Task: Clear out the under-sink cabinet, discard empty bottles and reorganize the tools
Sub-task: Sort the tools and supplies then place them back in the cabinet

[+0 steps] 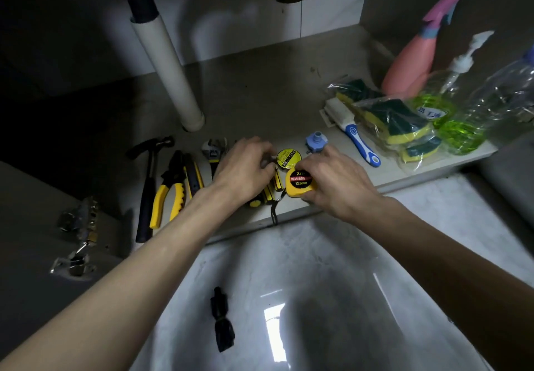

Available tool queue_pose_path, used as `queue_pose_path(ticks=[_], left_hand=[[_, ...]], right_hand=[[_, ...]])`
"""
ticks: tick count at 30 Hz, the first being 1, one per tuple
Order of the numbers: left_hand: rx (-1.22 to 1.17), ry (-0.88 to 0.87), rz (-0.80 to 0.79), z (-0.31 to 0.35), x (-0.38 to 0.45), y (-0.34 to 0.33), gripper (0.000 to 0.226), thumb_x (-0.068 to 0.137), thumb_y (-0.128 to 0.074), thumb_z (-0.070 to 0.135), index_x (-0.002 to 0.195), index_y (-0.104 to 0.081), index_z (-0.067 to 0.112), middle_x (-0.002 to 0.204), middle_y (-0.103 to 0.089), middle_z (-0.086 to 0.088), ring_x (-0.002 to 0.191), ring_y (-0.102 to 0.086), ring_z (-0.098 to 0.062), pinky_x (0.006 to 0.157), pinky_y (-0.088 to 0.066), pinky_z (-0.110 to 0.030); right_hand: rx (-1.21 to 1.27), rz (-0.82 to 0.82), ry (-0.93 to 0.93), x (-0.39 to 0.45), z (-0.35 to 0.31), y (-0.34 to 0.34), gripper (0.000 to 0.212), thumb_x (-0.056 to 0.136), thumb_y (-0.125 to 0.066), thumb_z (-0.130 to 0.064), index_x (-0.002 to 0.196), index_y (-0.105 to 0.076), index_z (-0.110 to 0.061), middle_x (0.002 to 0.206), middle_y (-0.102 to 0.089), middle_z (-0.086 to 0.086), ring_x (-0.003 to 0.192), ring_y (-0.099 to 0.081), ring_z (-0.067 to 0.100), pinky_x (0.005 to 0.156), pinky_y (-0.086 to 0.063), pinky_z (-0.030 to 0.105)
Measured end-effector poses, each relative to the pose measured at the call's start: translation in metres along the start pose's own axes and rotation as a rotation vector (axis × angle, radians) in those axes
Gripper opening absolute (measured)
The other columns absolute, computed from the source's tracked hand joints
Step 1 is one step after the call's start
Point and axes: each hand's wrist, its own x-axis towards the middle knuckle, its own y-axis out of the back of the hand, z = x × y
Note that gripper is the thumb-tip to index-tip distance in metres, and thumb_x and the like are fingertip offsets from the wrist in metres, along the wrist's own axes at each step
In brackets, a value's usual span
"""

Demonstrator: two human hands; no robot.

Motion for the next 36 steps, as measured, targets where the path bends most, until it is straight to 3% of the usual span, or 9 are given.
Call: queue_pose_path(ticks=[12,15,18,21,25,28,30,33,36], left_hand=[[-0.052,0.012,0.032,-0.003,-0.014,-0.010,0.024,0.089,-0.060,0.020,0.111,-0.070,0.021,0.112,-0.061,0.000,0.112,-0.054,-0.023,0.091,-0.047,-0.043],[-0.055,0.001,0.062,0.002,-0.021,-0.012,0.020,0.089,-0.059,0.021,0.107,-0.070,0.021,0.106,-0.061,0.001,0.107,-0.055,-0.023,0.084,-0.048,-0.038],[-0.104,-0.022,0.132,0.019,-0.038,-0.017,0.016,0.090,-0.058,0.024,0.101,-0.070,0.023,0.100,-0.063,0.006,0.097,-0.058,-0.018,0.074,-0.048,-0.034],[-0.155,-0.083,0.079,0.047,-0.063,-0.035,0.015,0.093,-0.054,0.028,0.099,-0.068,0.027,0.100,-0.065,0.010,0.091,-0.061,-0.013,0.071,-0.049,-0.030],[-0.187,-0.134,-0.154,0.091,-0.100,-0.082,0.018,0.095,-0.051,0.036,0.103,-0.065,0.029,0.103,-0.065,0.010,0.093,-0.061,-0.018,0.075,-0.051,-0.034],[-0.184,-0.154,-0.321,0.125,-0.127,-0.127,0.020,0.095,-0.047,0.040,0.103,-0.062,0.030,0.105,-0.062,0.008,0.098,-0.060,-0.019,0.081,-0.049,-0.035],[-0.173,-0.151,-0.392,0.143,-0.141,-0.153,0.020,0.094,-0.045,0.039,0.103,-0.061,0.030,0.106,-0.059,0.009,0.100,-0.059,-0.018,0.082,-0.047,-0.034],[-0.161,-0.156,-0.451,0.156,-0.151,-0.184,0.018,0.094,-0.045,0.033,0.102,-0.060,0.027,0.106,-0.055,0.007,0.102,-0.057,-0.020,0.078,-0.043,-0.033],[-0.148,-0.194,-0.454,0.166,-0.150,-0.203,0.022,0.094,-0.047,0.033,0.112,-0.057,0.027,0.114,-0.051,0.006,0.106,-0.054,-0.019,0.078,-0.042,-0.032]], right_hand=[[0.031,0.084,-0.046,0.003,-0.005,-0.017,0.037,0.086,-0.070,-0.027,0.123,-0.065,-0.024,0.123,-0.059,-0.006,0.117,-0.047,0.021,0.081,-0.052,0.036],[0.072,0.156,-0.033,-0.008,-0.005,-0.018,0.036,0.083,-0.070,-0.024,0.119,-0.067,-0.023,0.122,-0.058,-0.006,0.117,-0.048,0.020,0.074,-0.047,0.032],[0.224,0.244,-0.075,-0.040,-0.003,-0.023,0.027,0.085,-0.070,-0.025,0.112,-0.068,-0.025,0.111,-0.059,-0.011,0.103,-0.049,0.012,0.067,-0.039,0.024],[0.427,0.261,-0.215,-0.095,0.005,-0.037,0.014,0.094,-0.063,-0.023,0.107,-0.068,-0.025,0.101,-0.063,-0.012,0.091,-0.054,0.006,0.070,-0.048,0.028],[0.540,0.206,-0.505,-0.195,0.018,-0.066,0.014,0.093,-0.066,-0.014,0.103,-0.072,-0.022,0.100,-0.070,-0.007,0.084,-0.063,0.015,0.079,-0.053,0.036],[0.482,0.102,-0.735,-0.266,0.034,-0.076,0.016,0.090,-0.068,-0.023,0.104,-0.069,-0.032,0.097,-0.065,-0.013,0.088,-0.061,0.011,0.077,-0.051,0.036],[0.430,0.121,-0.844,-0.302,0.053,-0.076,0.013,0.092,-0.066,-0.028,0.103,-0.066,-0.035,0.096,-0.060,-0.015,0.093,-0.057,0.010,0.074,-0.049,0.036],[0.349,0.189,-0.990,-0.335,0.090,-0.073,0.022,0.091,-0.065,-0.025,0.113,-0.062,-0.029,0.111,-0.054,-0.009,0.109,-0.049,0.017,0.074,-0.046,0.036],[0.332,0.075,-1.182,-0.349,0.124,-0.076,0.039,0.089,-0.069,-0.025,0.126,-0.058,-0.020,0.123,-0.051,0.002,0.121,-0.045,0.024,0.085,-0.047,0.039]])
